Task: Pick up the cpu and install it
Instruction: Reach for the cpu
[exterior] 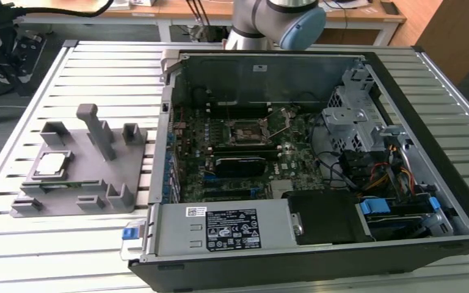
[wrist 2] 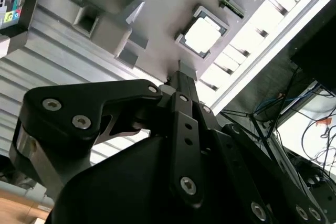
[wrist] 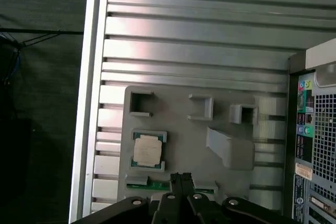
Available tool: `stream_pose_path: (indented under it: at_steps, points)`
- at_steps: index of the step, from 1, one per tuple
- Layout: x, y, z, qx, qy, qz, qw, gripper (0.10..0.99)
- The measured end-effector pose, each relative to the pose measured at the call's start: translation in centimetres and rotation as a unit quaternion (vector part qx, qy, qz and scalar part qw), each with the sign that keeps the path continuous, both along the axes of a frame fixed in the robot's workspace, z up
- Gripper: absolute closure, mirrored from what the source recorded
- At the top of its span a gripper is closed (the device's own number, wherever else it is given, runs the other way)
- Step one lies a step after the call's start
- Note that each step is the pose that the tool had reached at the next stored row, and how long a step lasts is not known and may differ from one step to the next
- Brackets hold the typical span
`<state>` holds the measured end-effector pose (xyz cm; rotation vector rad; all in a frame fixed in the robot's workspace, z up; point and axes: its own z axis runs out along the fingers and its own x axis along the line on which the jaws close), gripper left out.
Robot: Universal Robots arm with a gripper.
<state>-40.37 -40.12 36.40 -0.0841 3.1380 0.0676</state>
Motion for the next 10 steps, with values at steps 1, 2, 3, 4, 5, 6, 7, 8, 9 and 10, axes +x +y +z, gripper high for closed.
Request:
stream_pose_path:
  at_steps: [1, 2, 3, 4, 5, 6, 7, 8, 9, 10]
  points:
    - [-0.14, -0.06, -0.05, 0.0000, 0.0000, 0.001, 1.0000, 0.980]
    - [-0.27, -0.10, -0.08, 0.0000, 0.0001, 0.001, 1.0000, 0.980]
    - [-0.39, -0.13, -0.12, 0.0000, 0.0001, 0.002, 1.0000, 0.980]
    - [-0.53, -0.16, -0.16, 0.0000, 0.0000, 0.003, 1.0000, 0.980]
    - [-0.70, -0.20, -0.19, 0.0000, 0.0000, 0.003, 1.0000, 0.980]
    - [-0.89, -0.23, -0.23, 0.0000, 0.0000, 0.004, 1.0000, 0.980]
    - [-1.06, -0.27, -0.26, 0.0000, 0.0000, 0.004, 1.0000, 0.980]
    - [-1.20, -0.30, -0.29, 0.0000, 0.0000, 0.005, 1.0000, 0.980]
    - [-1.31, -0.33, -0.32, 0.0000, 0.0000, 0.005, 1.0000, 0.980]
    - [-1.37, -0.35, -0.33, 0.0000, 0.0000, 0.006, 1.0000, 0.980]
